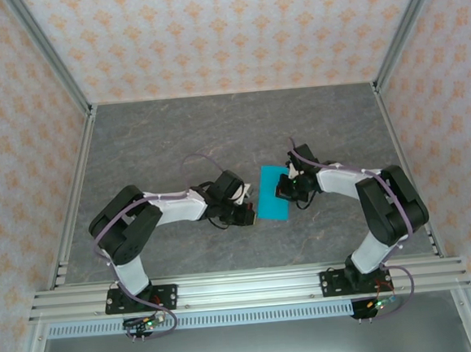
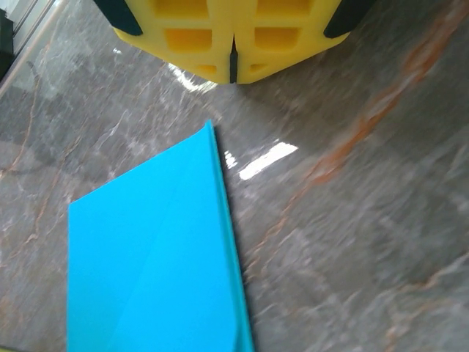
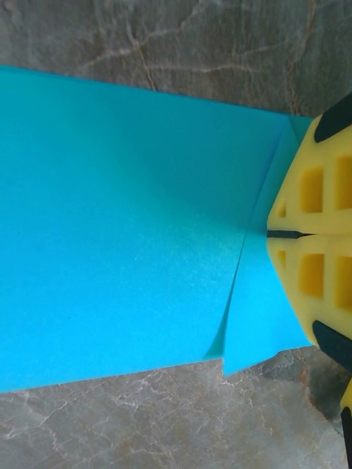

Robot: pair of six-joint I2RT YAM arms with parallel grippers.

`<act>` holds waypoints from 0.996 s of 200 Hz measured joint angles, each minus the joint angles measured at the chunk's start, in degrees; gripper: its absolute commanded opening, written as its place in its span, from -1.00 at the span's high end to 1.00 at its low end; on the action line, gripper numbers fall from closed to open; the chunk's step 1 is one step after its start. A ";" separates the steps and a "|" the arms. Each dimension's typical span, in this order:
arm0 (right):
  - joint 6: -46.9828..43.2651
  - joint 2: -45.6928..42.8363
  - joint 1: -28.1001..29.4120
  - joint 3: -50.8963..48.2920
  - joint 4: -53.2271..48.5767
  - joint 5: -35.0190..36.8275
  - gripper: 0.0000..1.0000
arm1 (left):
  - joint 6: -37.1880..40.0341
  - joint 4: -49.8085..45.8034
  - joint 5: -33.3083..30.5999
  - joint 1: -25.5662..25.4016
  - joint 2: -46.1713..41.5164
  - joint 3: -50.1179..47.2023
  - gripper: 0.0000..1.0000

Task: Fold a paper plane with a square sheet of paper (fold left side to right side)
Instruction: Fold the triangle a second time at the center of the table, then turn over the paper at the center of the table.

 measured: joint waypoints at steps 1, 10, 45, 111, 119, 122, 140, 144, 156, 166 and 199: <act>0.13 -0.11 0.00 0.00 0.00 0.00 0.60 | -0.04 -0.07 -0.02 0.09 -0.07 -0.02 1.00; 0.15 -1.53 -0.13 0.00 0.02 0.31 0.41 | -0.46 -1.09 -0.33 0.76 -0.66 -0.20 0.97; -0.11 -10.05 -2.62 -0.09 0.07 0.59 -0.07 | -1.46 -1.66 -1.36 3.34 -2.73 0.61 0.81; 0.59 -15.91 -8.59 -9.90 3.15 -3.15 -0.37 | -4.07 3.43 -1.60 4.35 -0.76 6.58 0.32; 0.74 -16.02 -8.59 -10.62 3.34 -3.85 -0.38 | -4.09 4.20 -1.33 4.35 0.28 7.80 0.29; 0.79 -16.02 -8.59 -10.80 3.43 -4.00 -0.39 | -4.07 4.61 -1.20 4.35 0.83 8.35 0.28; 0.79 -16.04 -8.59 -11.04 3.96 -5.22 -0.41 | -4.09 6.19 0.20 4.35 3.78 10.58 0.25; 0.79 -16.04 -8.59 -11.04 4.15 -5.40 -0.41 | -4.09 6.56 0.55 4.35 4.50 10.97 0.24; 0.76 -16.04 -8.59 -11.04 4.52 -5.99 -0.42 | -4.09 6.88 1.33 4.35 6.51 12.02 0.24; 0.74 -16.04 -8.59 -11.04 4.63 -6.38 -0.43 | -4.09 7.02 1.86 4.35 8.02 12.74 0.23; 0.55 -16.04 -8.59 -11.04 4.68 -7.04 -0.44 | -4.04 7.17 2.91 4.35 11.69 14.62 0.25</act>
